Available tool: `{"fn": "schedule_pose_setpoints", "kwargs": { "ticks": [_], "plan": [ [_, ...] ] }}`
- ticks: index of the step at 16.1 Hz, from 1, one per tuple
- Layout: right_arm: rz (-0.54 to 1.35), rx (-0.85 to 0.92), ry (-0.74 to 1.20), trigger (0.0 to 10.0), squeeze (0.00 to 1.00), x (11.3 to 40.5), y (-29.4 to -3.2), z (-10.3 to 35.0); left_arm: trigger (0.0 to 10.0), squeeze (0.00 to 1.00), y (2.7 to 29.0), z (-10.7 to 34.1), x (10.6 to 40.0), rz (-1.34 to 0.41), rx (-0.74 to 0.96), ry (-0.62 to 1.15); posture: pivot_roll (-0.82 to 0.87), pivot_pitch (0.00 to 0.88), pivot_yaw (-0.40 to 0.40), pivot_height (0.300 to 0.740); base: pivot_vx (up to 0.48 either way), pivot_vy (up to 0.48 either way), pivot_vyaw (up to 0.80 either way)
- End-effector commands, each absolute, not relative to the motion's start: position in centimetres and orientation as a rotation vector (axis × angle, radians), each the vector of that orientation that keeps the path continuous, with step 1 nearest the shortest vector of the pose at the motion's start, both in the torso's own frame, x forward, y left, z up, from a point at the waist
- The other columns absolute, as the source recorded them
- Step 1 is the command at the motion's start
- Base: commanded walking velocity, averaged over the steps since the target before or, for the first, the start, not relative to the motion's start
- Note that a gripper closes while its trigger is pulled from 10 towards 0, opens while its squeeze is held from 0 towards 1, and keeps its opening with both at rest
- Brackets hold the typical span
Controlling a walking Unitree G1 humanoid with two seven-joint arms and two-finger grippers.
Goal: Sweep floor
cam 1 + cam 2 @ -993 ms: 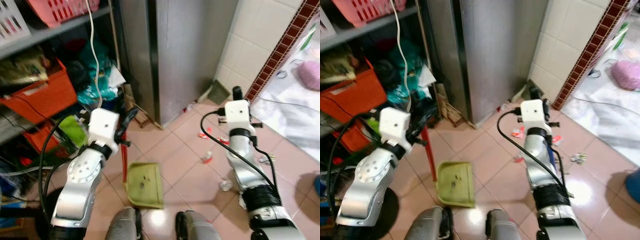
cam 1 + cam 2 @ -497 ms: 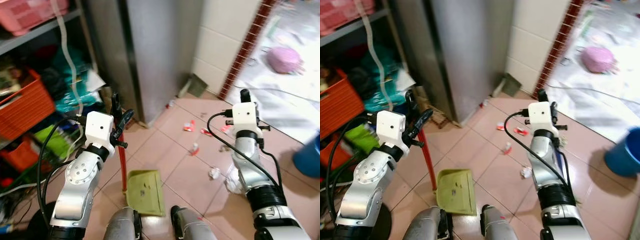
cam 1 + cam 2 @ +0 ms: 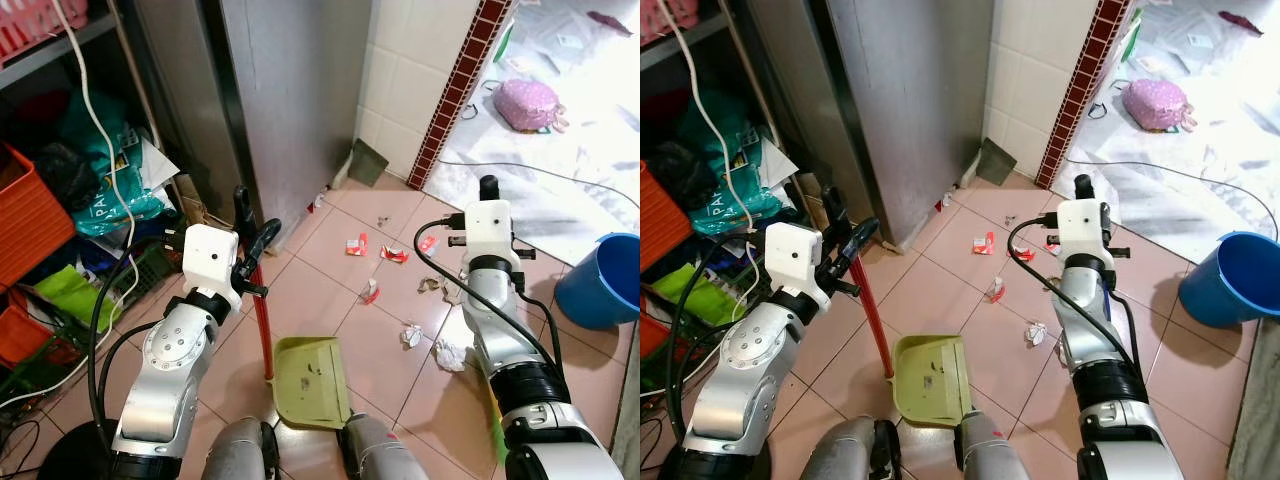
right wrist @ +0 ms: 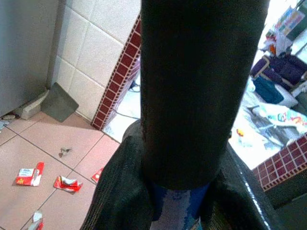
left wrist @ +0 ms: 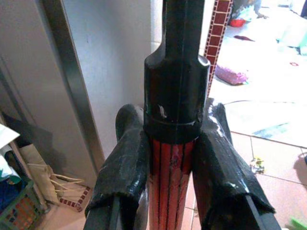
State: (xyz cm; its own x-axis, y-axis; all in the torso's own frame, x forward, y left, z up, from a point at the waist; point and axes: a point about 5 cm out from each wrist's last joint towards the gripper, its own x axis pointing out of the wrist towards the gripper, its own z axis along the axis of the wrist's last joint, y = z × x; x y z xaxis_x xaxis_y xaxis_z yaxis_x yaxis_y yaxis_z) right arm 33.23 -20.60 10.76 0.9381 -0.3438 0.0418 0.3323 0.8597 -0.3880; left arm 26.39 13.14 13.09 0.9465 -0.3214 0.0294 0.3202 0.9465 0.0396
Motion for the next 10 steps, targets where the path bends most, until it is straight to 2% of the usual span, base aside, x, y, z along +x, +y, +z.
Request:
{"fn": "schedule_pose_setpoints", "kwargs": {
  "ticks": [1, 6, 10],
  "plan": [
    [-0.368, -0.402, 0.023, 10.0, 0.0, 33.26, -21.08, 11.06, 10.0, 0.0, 13.22, 14.17, 26.32, -0.336, 0.04, -0.092, 0.03, 0.135, -0.036, 0.74, 0.0, 0.0, 0.0],
    [-0.361, -0.388, 0.025, 10.0, 0.0, 33.29, -21.11, 10.98, 10.0, 0.0, 13.1, 14.16, 26.33, -0.346, 0.036, -0.091, 0.03, 0.135, -0.038, 0.74, 0.0, 0.0, 0.0],
    [-0.355, -0.381, 0.031, 10.0, 0.0, 33.37, -21.01, 10.88, 10.0, 0.0, 13.06, 14.16, 26.32, -0.352, 0.034, -0.09, 0.03, 0.136, -0.041, 0.74, 0.242, -0.254, 0.0]
  ]
}}
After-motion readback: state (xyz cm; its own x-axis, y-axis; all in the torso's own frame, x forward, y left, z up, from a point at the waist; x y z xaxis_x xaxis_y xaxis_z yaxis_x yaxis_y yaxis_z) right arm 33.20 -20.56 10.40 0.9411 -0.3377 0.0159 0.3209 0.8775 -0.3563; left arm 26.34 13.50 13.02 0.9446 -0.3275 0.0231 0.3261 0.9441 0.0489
